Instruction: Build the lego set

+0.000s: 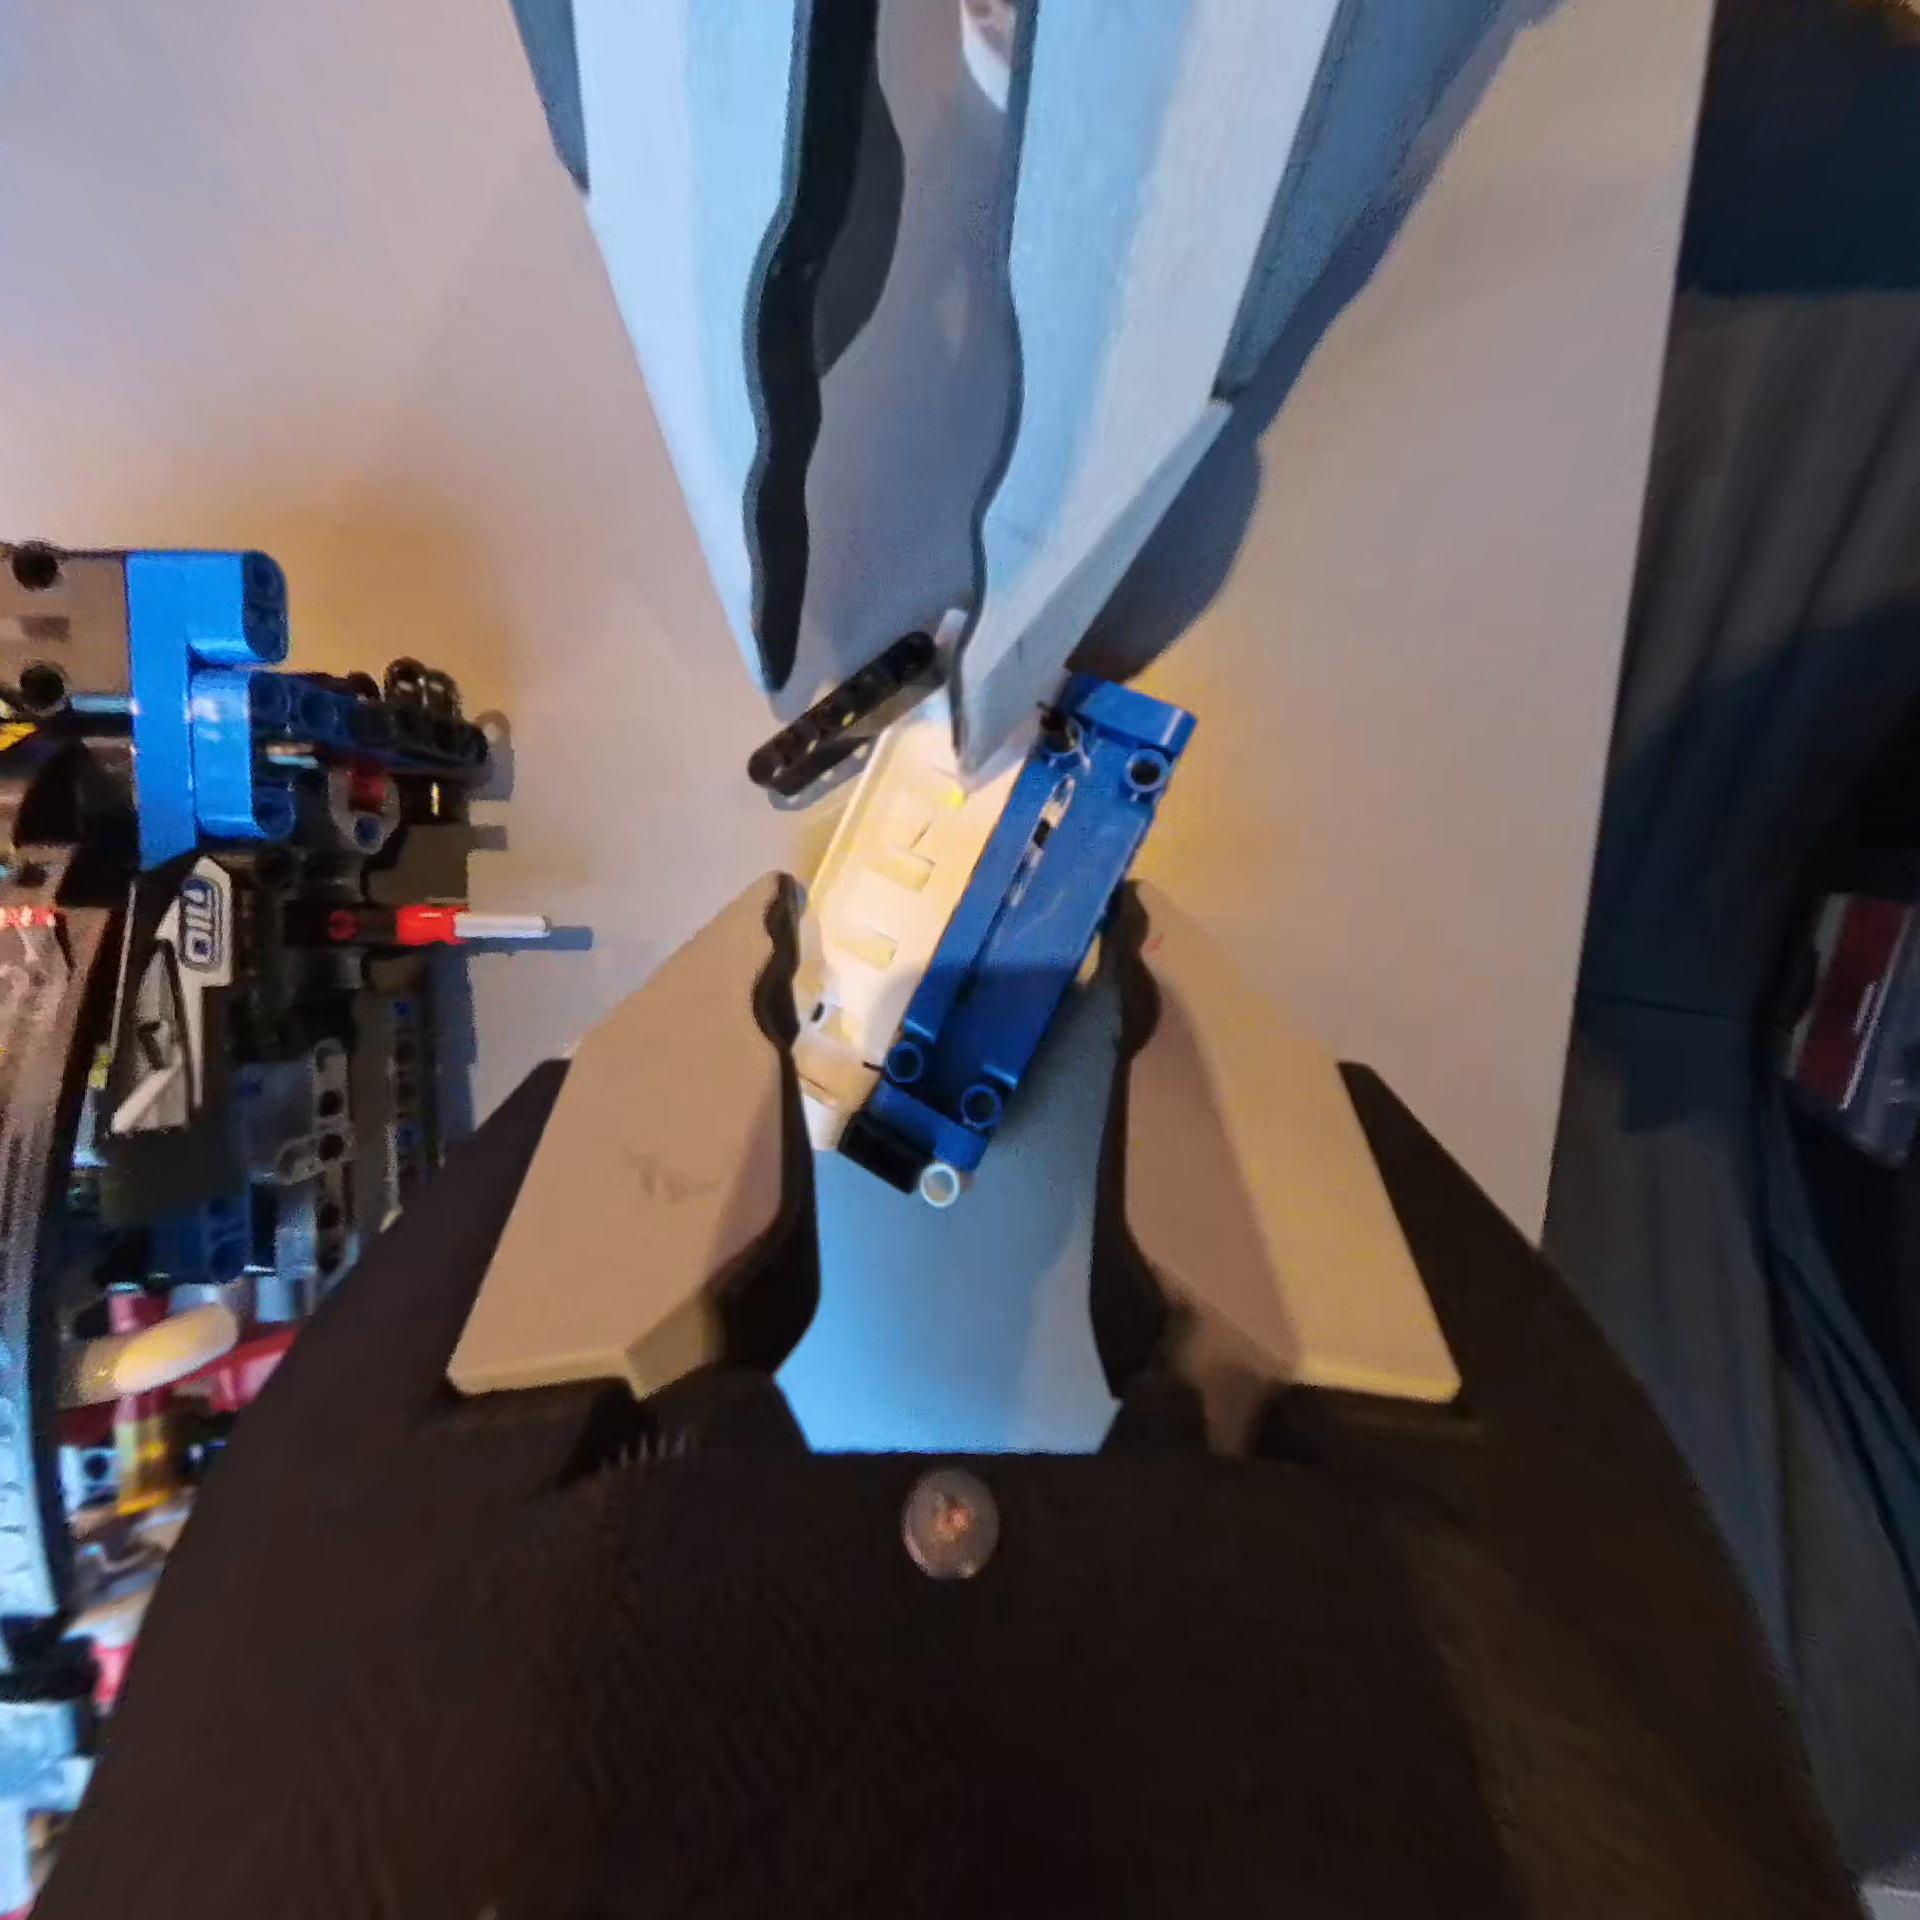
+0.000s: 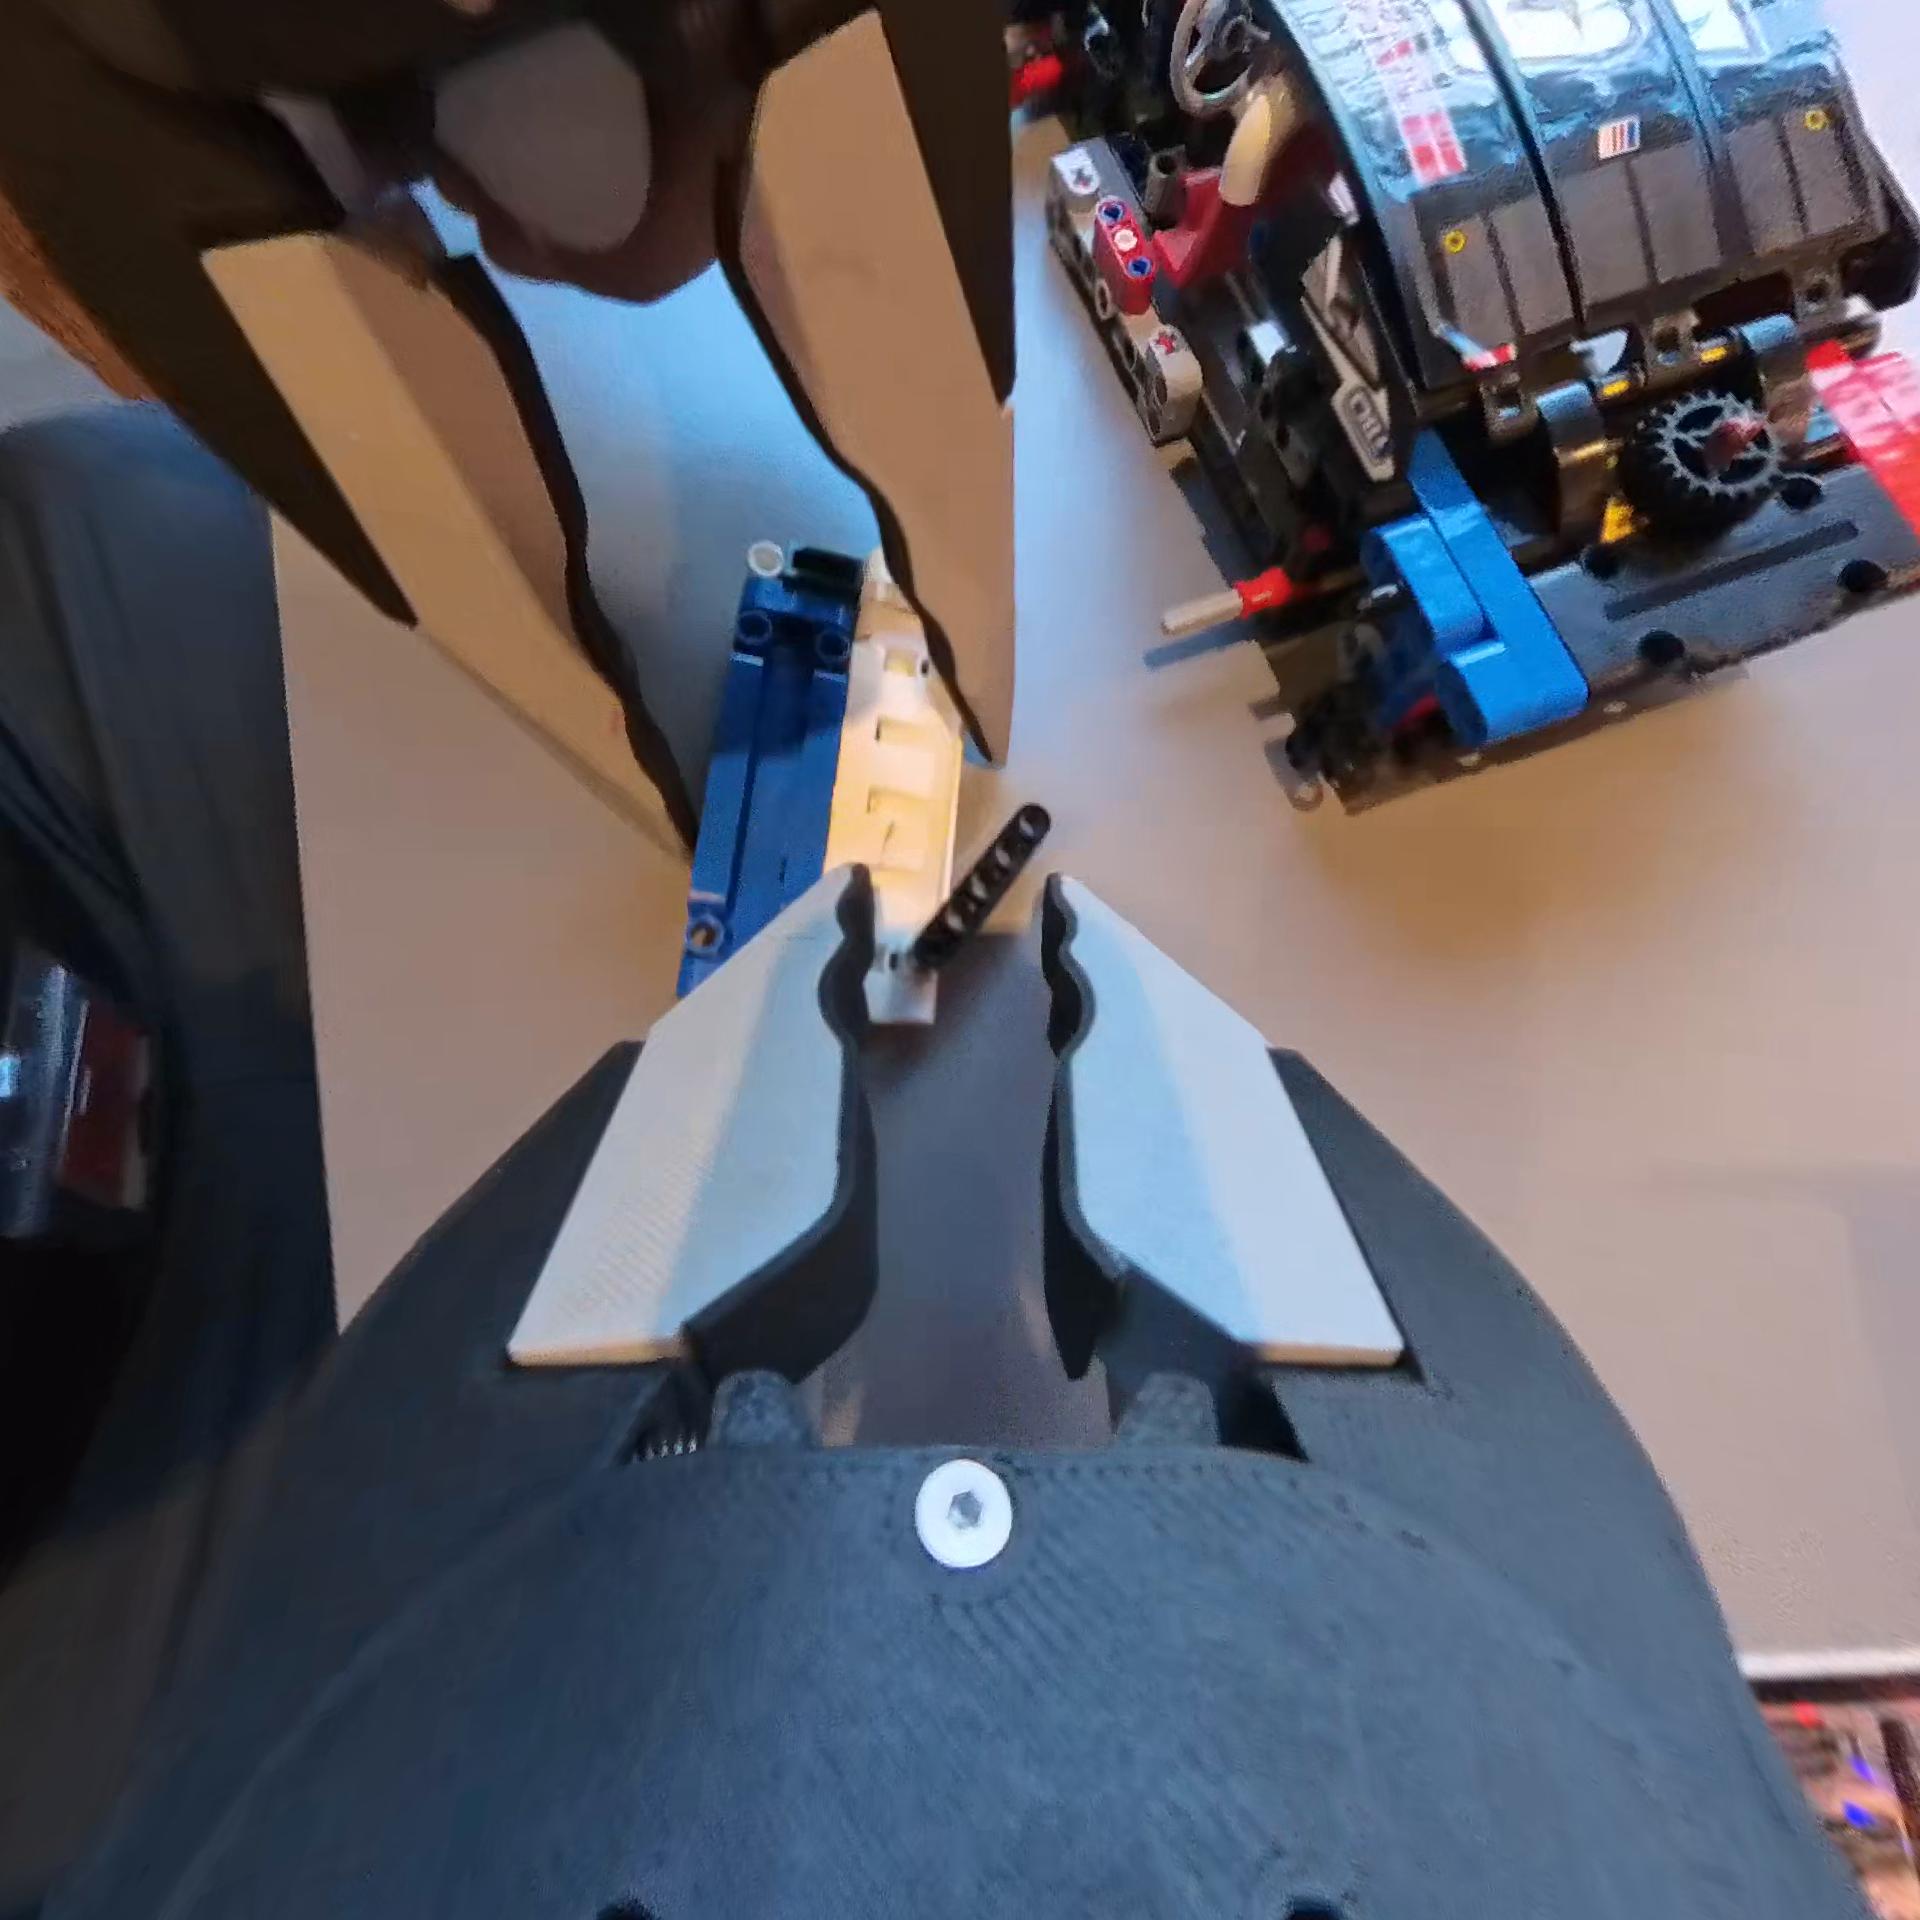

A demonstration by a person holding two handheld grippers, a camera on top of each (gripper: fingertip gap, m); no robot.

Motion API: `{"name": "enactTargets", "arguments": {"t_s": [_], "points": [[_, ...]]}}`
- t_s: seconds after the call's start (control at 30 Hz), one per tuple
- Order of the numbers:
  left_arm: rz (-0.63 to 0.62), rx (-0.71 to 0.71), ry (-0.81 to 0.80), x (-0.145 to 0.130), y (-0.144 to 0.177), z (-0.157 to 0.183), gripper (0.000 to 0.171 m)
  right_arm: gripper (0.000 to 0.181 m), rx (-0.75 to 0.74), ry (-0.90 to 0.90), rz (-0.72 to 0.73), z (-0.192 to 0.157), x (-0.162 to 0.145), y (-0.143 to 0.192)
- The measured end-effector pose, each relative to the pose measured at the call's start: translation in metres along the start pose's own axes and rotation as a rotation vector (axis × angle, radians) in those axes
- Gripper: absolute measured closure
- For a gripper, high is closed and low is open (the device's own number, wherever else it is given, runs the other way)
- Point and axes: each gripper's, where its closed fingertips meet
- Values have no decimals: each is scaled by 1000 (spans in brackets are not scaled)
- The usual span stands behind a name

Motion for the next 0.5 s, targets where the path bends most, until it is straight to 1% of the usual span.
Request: {"name": "enactTargets", "arguments": {"t_s": [0.1, 0.13, 0.23, 0.33, 0.43, 0.5], "points": [[-3, 28, 73, 0, 0, 0, 114, 161, -32, -68, -22, 12, -1, -7], [-4, 49, 118, 0, 0, -1, 115, 172, -11, -96, -13, 9, -1, -8], [20, 121, 219, 2, -1, 0, 115, 173, -34, -140, 5, 9, -1, -9], [53, 179, 294, 3, -1, -1, 118, 171, -76, -214, 63, 13, 1, -9], [91, 182, 298, 3, 0, 0, 118, 173, -38, -206, 97, 11, 1, -9], [100, 167, 272, 2, 1, 3, 118, 176, 10, -157, 95, 5, 2, -7]]}}
Point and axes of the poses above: each gripper's, where its closed fingertips meet, y back along the fingers, x out of its top, z = x × y across the jaws, and after that the axes turned 11 degrees about x, right-handed
